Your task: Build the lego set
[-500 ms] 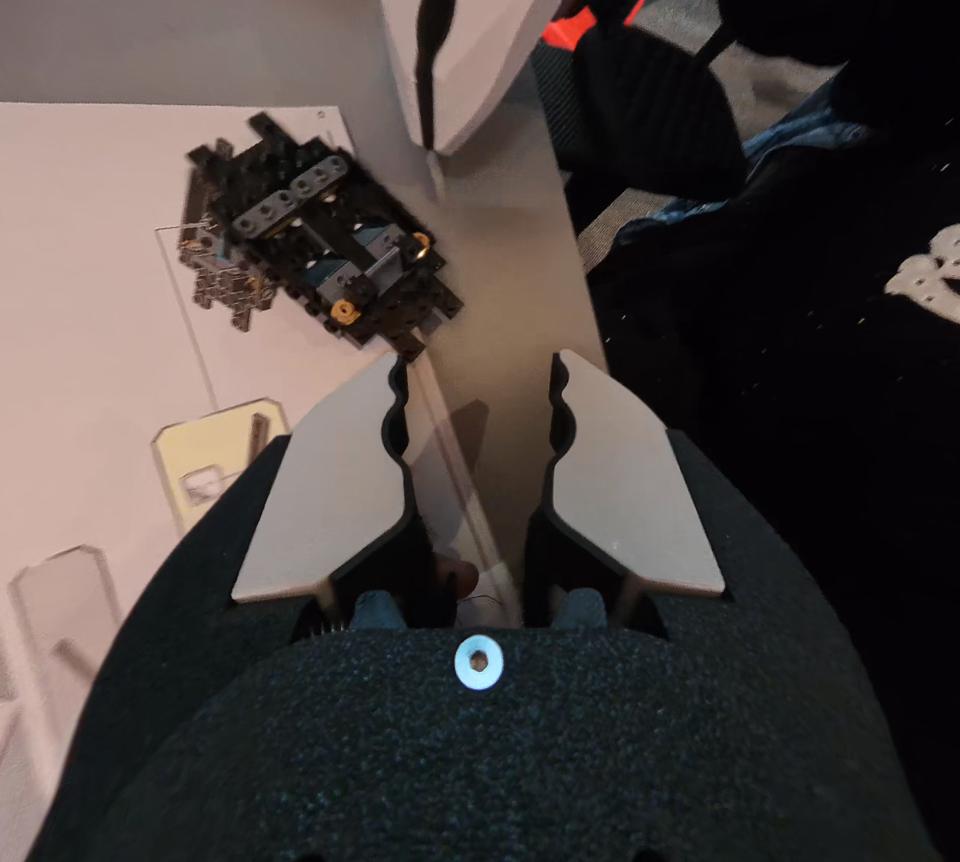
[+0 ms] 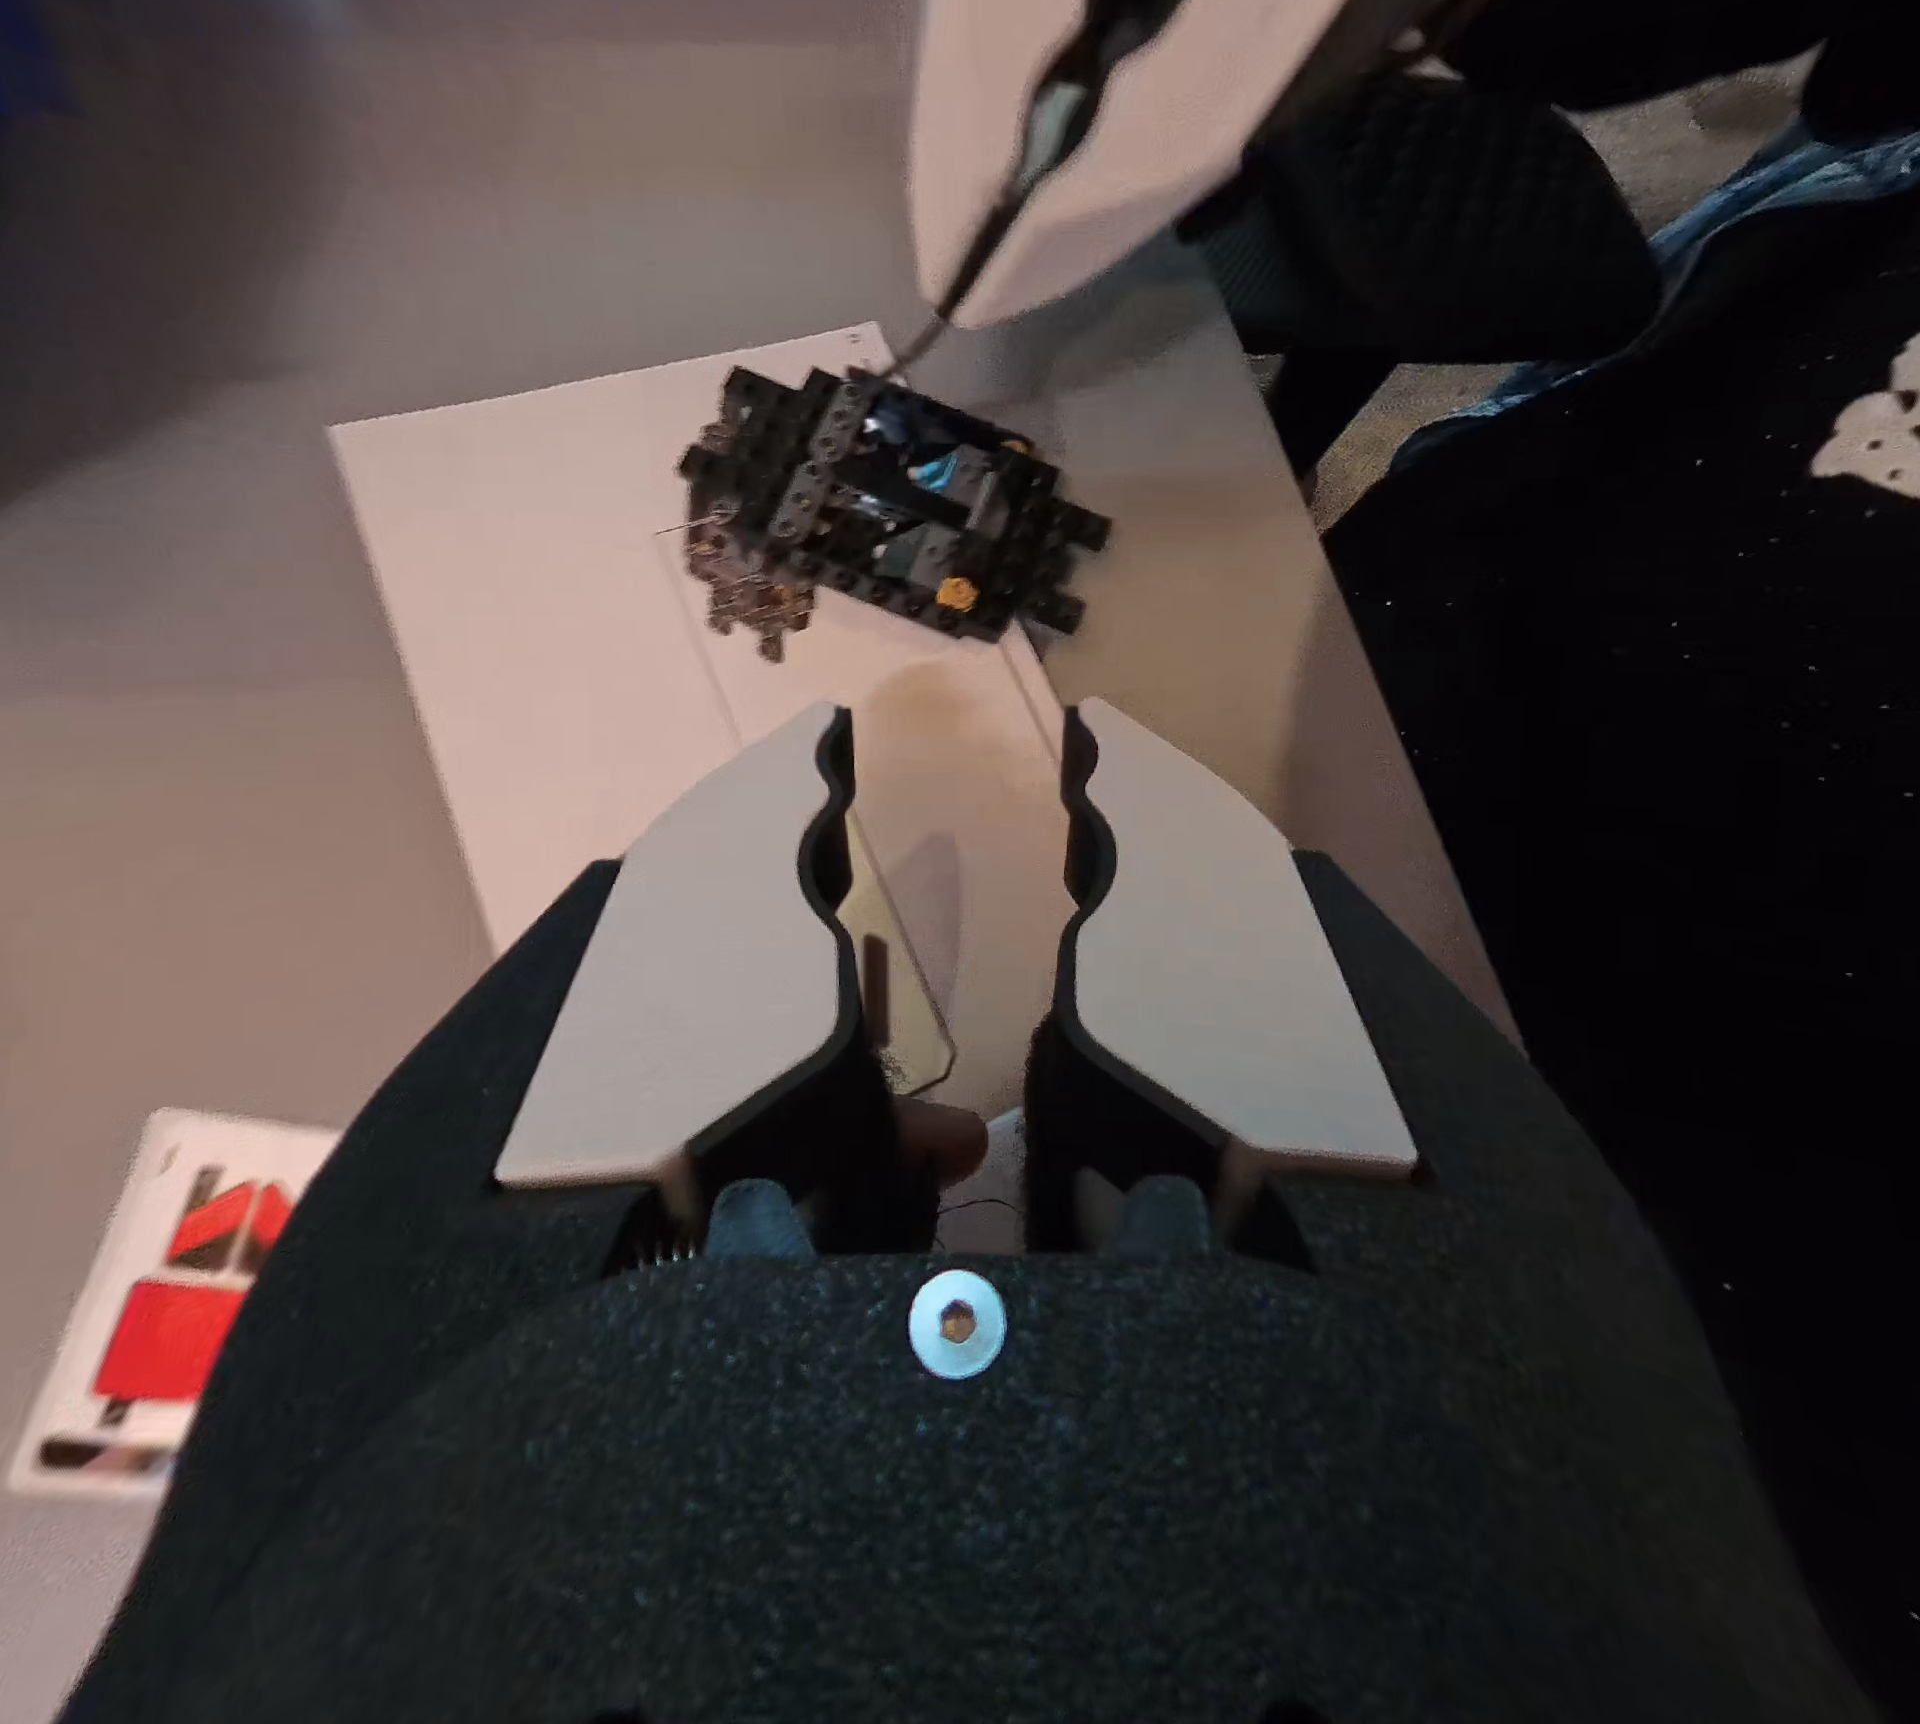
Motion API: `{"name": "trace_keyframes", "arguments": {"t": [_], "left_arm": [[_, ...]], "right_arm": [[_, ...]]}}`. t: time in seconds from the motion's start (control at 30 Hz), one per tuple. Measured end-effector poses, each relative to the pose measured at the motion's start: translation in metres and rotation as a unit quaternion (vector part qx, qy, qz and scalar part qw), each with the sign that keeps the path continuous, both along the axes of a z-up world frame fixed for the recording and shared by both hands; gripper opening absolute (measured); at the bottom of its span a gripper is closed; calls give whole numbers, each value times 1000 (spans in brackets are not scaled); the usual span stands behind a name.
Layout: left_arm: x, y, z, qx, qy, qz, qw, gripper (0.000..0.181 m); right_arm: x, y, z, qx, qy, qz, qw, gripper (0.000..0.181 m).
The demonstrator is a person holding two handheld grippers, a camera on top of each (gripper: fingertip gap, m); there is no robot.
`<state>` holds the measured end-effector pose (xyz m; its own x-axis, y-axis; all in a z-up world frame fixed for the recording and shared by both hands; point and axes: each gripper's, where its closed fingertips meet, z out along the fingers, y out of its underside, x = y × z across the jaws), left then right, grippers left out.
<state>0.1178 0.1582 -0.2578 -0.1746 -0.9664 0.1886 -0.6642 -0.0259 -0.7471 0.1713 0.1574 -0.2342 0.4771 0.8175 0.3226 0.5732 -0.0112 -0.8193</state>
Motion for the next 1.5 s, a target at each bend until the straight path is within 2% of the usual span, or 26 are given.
{"name": "trace_keyframes", "arguments": {"t": [0.2, 0.33, 0.6, 0.73, 0.93, 1.5], "left_arm": [[-2, 28, 2, -16, -40, 48, 998, 31], [1, 37, 0, -19, -62, 67, 996, 29], [10, 38, -1, -18, -95, 61, 993, 29], [18, 31, -1, -10, -102, 33, 994, 25], [24, 30, -9, 6, -87, 36, 996, 25], [27, 23, -9, 13, -92, 15, 996, 22]], "right_arm": [[-5, -1, -15, 104, -74, -35, 991, 0], [-5, 0, -24, 96, -91, -46, 990, 0], [-9, -4, -25, 155, -163, -48, 973, 0], [-9, -5, -29, 147, -152, -55, 976, 0], [-8, -6, -28, 160, -141, -56, 975, 0], [-4, -5, -26, 176, -107, -53, 977, 0]]}}
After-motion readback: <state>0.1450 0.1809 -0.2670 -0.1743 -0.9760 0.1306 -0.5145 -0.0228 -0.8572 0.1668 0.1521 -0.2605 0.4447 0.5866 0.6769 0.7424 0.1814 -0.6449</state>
